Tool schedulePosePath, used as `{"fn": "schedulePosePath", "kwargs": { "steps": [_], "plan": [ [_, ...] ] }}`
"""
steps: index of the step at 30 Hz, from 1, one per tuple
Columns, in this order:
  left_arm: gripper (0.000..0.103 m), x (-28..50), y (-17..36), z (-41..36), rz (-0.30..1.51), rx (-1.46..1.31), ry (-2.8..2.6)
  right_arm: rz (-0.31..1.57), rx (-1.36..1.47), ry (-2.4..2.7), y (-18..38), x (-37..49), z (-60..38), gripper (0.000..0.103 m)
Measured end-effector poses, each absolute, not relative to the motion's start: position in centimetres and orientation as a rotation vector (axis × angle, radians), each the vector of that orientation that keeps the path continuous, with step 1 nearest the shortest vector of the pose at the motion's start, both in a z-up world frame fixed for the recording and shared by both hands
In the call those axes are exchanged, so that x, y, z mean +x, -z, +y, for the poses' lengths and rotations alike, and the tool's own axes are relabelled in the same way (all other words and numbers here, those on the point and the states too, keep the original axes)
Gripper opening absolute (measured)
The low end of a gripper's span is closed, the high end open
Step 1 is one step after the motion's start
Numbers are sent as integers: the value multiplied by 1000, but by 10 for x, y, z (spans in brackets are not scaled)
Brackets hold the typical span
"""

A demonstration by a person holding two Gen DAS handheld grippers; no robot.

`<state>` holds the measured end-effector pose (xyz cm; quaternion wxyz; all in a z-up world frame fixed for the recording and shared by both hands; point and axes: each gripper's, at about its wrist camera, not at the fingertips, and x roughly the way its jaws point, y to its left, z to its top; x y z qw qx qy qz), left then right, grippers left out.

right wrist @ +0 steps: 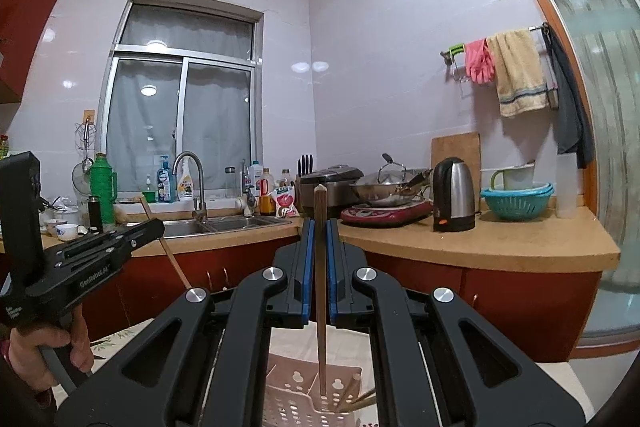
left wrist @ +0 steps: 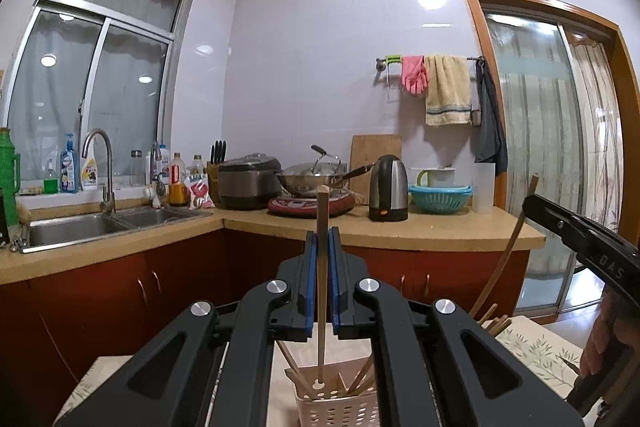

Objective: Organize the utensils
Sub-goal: 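Lower the chopstick into the caddy with the right tool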

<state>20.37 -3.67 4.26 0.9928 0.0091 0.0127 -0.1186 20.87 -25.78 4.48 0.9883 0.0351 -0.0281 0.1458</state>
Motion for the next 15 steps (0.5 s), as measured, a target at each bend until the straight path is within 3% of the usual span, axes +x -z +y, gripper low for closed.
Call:
{"fn": "schedulePosePath", "kwargs": {
  "steps": [15],
  "plan": [
    [6, 230, 0, -40, 109, 22, 238, 68, 32, -284, 4, 252, -241, 7]
  ]
}}
